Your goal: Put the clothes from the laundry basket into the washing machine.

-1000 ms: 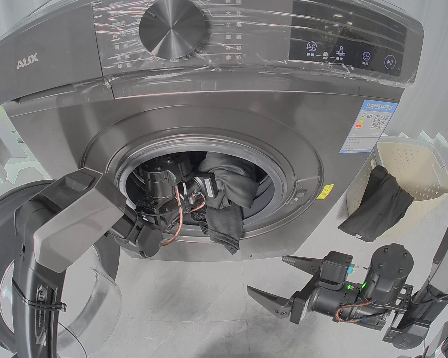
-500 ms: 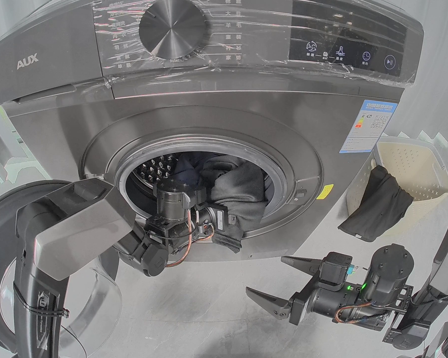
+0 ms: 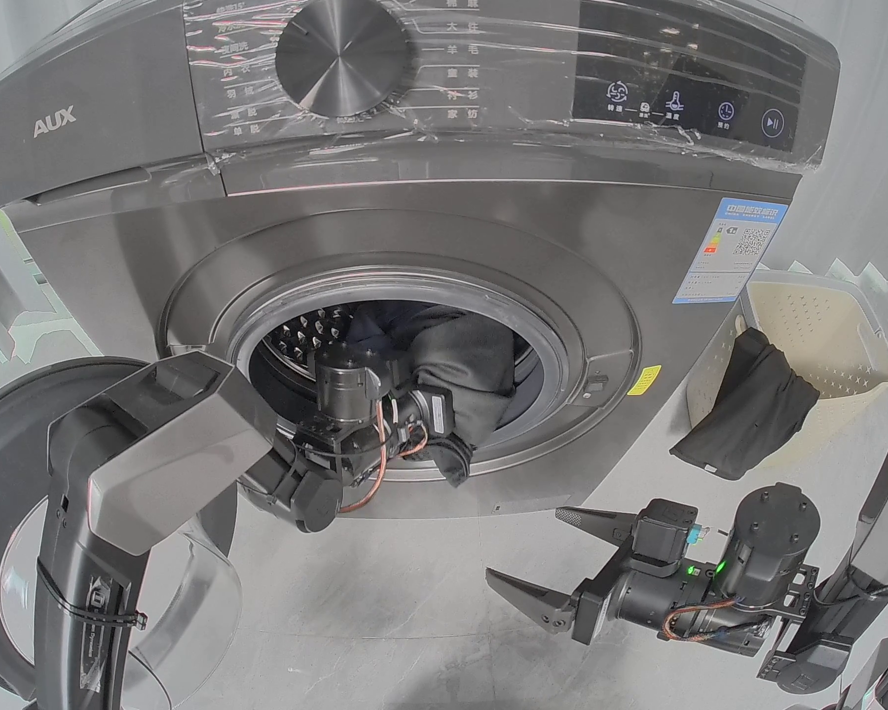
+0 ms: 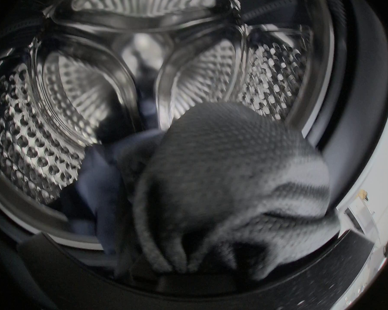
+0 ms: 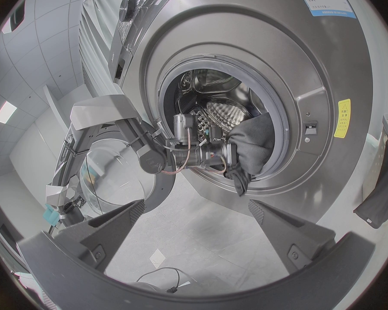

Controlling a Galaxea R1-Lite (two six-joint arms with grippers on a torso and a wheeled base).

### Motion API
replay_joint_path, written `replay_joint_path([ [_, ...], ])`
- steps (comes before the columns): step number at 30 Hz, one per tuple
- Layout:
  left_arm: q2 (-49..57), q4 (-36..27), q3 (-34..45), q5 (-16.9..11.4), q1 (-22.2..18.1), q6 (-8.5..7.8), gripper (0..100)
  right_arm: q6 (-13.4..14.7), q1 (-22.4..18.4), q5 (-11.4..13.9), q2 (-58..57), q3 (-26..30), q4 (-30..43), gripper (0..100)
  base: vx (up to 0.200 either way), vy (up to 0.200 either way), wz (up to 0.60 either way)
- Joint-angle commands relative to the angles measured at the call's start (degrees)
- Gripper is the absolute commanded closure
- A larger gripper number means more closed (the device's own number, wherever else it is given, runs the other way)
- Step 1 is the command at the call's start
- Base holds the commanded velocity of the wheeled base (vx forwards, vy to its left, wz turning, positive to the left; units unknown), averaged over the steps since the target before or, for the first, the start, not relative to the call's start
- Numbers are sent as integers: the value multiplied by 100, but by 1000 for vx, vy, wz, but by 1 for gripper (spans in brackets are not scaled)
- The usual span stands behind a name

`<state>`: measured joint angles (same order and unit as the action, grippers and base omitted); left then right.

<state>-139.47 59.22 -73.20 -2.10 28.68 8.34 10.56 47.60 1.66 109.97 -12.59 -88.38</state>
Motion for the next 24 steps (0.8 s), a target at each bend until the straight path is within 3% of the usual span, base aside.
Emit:
replay_joint_path([
  [1,-177,54,-985,482,-179,221,100,-1,3,1,7,-6,-4,0,0,0,0],
  [9,-599,283,-2031,913,-320,230,100,8,30,1,16,-15,-4,0,0,0,0],
  [15,-634,265,-2057,939,-320,230,100,8,30,1,42,-15,-4,0,0,0,0],
  [16,-634,265,-2049,939,-320,230,0,8,30,1,42,-15,-4,0,0,0,0],
  [19,-572,265,-1750,904,-302,238,0,8,30,1,42,-15,-4,0,0,0,0],
  [24,78,2,-546,465,-223,230,0,25,30,1,51,-6,-4,0,0,0,0],
])
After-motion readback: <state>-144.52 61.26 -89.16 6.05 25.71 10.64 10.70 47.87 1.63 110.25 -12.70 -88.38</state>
